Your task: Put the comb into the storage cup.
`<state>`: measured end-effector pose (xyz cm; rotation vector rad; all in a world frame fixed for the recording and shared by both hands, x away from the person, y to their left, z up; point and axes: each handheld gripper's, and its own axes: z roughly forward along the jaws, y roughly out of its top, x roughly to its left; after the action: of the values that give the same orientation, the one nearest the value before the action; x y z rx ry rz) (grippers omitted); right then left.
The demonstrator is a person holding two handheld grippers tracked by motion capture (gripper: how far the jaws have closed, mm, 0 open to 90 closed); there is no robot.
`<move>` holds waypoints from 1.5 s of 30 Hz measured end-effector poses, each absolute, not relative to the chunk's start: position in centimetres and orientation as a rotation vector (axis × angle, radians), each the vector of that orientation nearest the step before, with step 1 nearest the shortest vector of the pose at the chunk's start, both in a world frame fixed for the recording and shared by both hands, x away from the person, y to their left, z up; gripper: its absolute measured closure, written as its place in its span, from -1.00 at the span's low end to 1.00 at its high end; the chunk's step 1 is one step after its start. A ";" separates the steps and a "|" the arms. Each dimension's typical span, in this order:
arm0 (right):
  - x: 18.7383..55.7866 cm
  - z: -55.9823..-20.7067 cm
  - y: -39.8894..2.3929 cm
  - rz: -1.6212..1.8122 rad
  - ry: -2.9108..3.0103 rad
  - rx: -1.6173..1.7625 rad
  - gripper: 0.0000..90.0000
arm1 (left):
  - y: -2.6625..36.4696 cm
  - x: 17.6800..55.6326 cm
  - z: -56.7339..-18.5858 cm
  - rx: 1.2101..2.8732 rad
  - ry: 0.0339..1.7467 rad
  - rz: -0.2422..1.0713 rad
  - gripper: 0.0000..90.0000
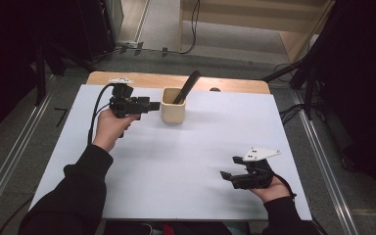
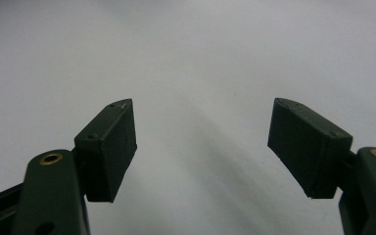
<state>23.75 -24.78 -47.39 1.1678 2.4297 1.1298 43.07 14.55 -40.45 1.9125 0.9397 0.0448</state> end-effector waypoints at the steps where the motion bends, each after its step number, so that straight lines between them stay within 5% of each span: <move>1: 23.8 -47.4 -24.8 1.130 2.430 1.167 -0.46 | 14.6 42.9 -40.5 1.914 0.937 0.045 -0.21; 45: 23.8 -47.5 -24.6 1.122 2.445 1.171 -0.46 | 15.7 39.1 -43.3 1.975 0.956 -0.045 -0.33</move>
<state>23.80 -24.58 -47.50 1.1711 2.4449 1.1218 39.05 15.75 -43.30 1.9746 0.9555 -0.0455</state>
